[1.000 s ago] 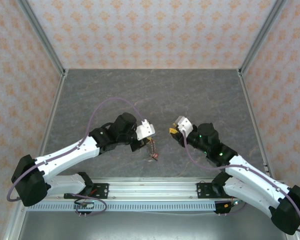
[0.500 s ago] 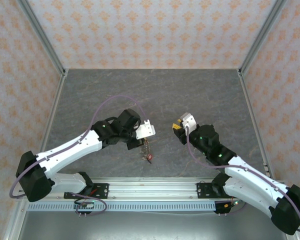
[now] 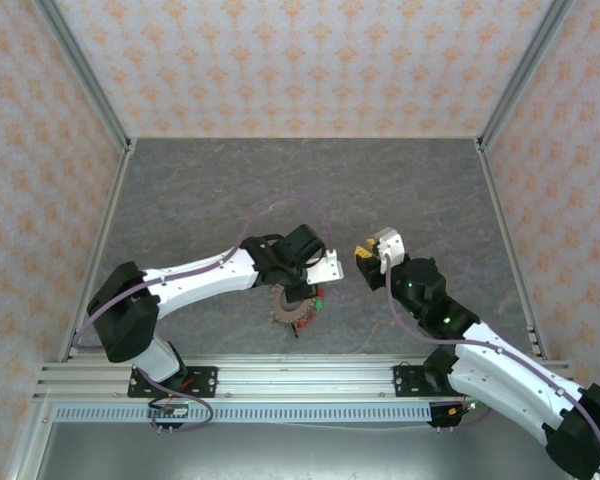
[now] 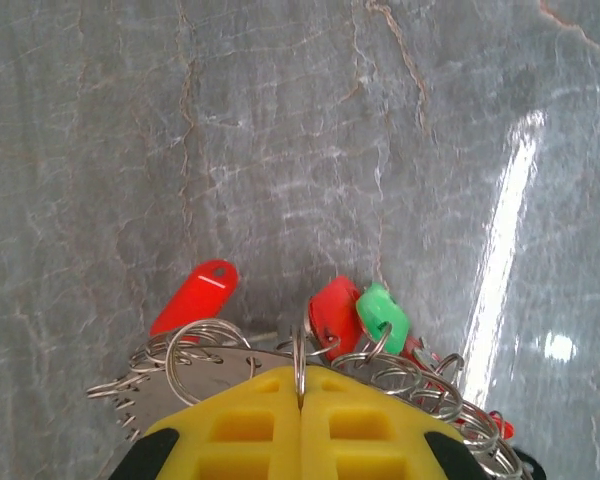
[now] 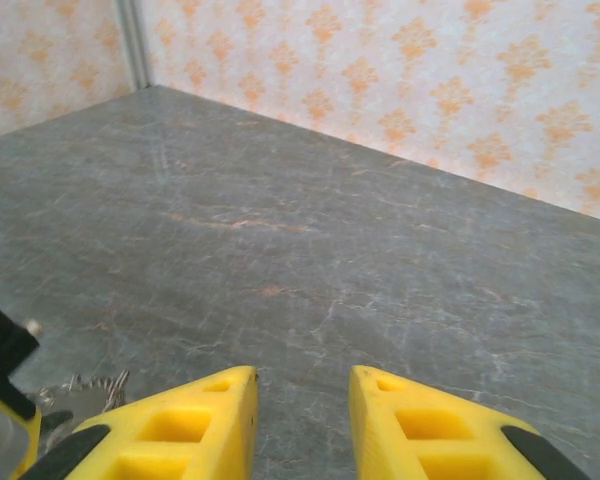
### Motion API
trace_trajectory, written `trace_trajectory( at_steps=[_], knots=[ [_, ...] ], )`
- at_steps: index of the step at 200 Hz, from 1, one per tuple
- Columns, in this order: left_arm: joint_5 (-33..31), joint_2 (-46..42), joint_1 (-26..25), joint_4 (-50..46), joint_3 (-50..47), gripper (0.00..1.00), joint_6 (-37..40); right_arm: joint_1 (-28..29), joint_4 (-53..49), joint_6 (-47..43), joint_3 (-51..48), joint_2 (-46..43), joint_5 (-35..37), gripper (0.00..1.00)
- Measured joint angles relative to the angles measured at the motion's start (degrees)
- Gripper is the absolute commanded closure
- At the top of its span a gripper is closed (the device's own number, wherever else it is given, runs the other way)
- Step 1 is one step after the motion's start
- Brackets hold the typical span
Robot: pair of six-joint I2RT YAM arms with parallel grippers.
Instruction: Put the keys on the keyring
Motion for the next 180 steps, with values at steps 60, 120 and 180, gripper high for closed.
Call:
trace_trajectory(
  at_steps=[60,120,180],
  knots=[
    [1.66,2.25,-0.44,5.86,-0.20,1.00,-4.11,0.00,-0.83,1.57,-1.64,-1.53,2.25,0.69],
    [3.02,6.14,-1.81,10.47,-0.63,0.98,-6.40,0.00,-0.98,2.38,-1.70,-0.74,3.82,0.68],
    [3.50,7.04,-2.71,15.93,-3.28,0.83,-8.83,0.00,-1.70,3.45,-1.70,-0.76,7.85,0.60]
  ],
)
